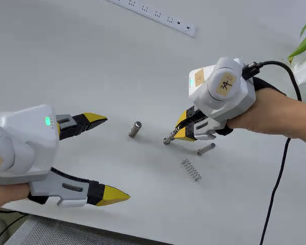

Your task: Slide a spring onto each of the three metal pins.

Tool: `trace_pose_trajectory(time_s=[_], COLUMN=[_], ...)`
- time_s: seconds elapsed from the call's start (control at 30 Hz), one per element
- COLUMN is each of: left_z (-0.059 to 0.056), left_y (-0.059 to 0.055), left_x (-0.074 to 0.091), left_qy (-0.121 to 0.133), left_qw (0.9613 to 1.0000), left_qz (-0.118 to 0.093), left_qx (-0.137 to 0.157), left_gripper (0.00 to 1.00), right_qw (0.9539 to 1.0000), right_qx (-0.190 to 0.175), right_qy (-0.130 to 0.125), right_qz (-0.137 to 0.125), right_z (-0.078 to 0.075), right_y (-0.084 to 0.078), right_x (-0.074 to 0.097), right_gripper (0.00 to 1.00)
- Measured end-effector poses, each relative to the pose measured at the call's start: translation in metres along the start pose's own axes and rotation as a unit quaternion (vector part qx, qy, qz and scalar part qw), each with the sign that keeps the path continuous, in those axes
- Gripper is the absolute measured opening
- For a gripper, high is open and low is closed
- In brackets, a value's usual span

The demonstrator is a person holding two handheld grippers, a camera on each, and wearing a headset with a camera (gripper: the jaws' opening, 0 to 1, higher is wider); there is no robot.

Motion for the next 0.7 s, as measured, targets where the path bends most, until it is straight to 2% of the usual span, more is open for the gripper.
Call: trace_pose_trajectory(time_s=[0.7], left_z=[0.001], left_y=[-0.002], left_x=[0.002], left_qy=[0.0], left_qw=[1.0], left_qz=[0.002], left_qx=[0.005], left_gripper=[0.9], right_qw=[1.0], right_qx=[0.006], right_qy=[-0.001], right_qz=[0.004], right_z=[-0.002], right_y=[-0.004], right_x=[-0.019], right_gripper=[0.07])
Point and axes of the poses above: the centre of the closed fingertips' face, and the gripper's own axes: x roughly backward along the fingers, z roughly to its left, y roughly out of its top, the point moved 2 cm from there along x, roughly backward along the fingers, and after that the axes turned 6 degrees about -x, right-handed, at the moved point
